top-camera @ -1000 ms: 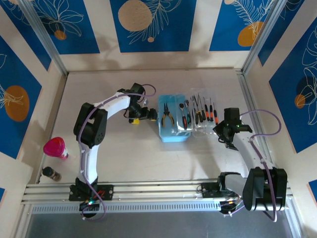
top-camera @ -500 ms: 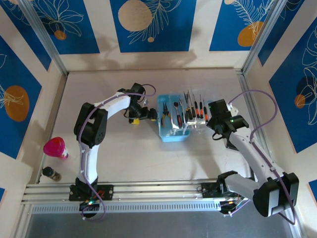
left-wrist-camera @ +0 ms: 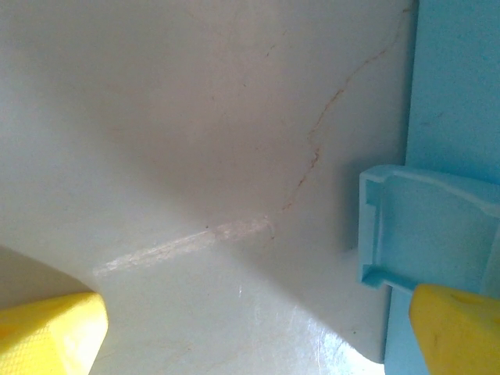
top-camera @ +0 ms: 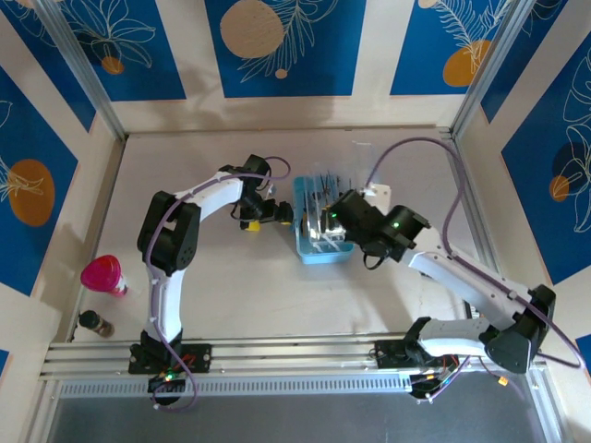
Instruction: Pack the tool kit
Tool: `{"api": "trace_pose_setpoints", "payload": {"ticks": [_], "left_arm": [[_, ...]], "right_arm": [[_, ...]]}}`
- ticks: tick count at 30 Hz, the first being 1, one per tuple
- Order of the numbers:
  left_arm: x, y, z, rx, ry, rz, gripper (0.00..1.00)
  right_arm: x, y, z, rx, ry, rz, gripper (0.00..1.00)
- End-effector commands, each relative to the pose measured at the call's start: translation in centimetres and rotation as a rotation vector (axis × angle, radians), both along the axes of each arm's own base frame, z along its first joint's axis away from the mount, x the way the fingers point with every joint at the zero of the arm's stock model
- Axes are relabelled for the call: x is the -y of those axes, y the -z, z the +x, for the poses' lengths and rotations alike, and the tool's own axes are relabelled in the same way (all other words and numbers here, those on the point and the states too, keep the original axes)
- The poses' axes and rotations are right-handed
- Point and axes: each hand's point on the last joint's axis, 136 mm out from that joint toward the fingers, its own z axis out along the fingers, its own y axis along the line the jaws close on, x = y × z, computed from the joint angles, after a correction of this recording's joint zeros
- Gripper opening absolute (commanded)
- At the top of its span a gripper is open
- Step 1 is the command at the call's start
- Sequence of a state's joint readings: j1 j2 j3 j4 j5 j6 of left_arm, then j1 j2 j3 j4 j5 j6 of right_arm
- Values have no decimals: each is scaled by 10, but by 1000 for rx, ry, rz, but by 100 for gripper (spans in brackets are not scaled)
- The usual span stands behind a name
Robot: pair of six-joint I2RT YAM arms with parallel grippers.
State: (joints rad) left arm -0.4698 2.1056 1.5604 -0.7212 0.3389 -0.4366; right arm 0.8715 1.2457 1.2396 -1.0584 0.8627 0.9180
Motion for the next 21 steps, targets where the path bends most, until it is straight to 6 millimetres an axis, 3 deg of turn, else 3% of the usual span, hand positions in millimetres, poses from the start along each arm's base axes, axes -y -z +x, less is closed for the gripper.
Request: {"api": "trace_pose_setpoints", "payload": {"ticks": [1, 5, 11, 13, 17, 19, 21], "left_arm": [[49, 15, -14, 10, 116, -136, 100], [47, 16, -17, 4, 116, -133, 100], [43, 20, -21, 6, 115, -127, 100], [40, 21, -22, 7, 115, -117, 100], [29, 17, -20, 32, 107, -94, 100], [22, 12, -19, 58, 99, -90, 100], [15, 4, -19, 90, 99, -85, 100]], "right_arm": [[-36, -11, -4, 38, -3, 70, 0], [-47, -20, -16, 47, -21, 44, 6], [-42, -37, -22, 81, -51, 72, 23], [-36, -44, -21, 101, -52, 83, 34], [-28, -44, -7, 73, -85, 139, 71], [-26, -37, 4, 30, -124, 199, 84], [-22, -29, 15, -15, -144, 263, 91]]}}
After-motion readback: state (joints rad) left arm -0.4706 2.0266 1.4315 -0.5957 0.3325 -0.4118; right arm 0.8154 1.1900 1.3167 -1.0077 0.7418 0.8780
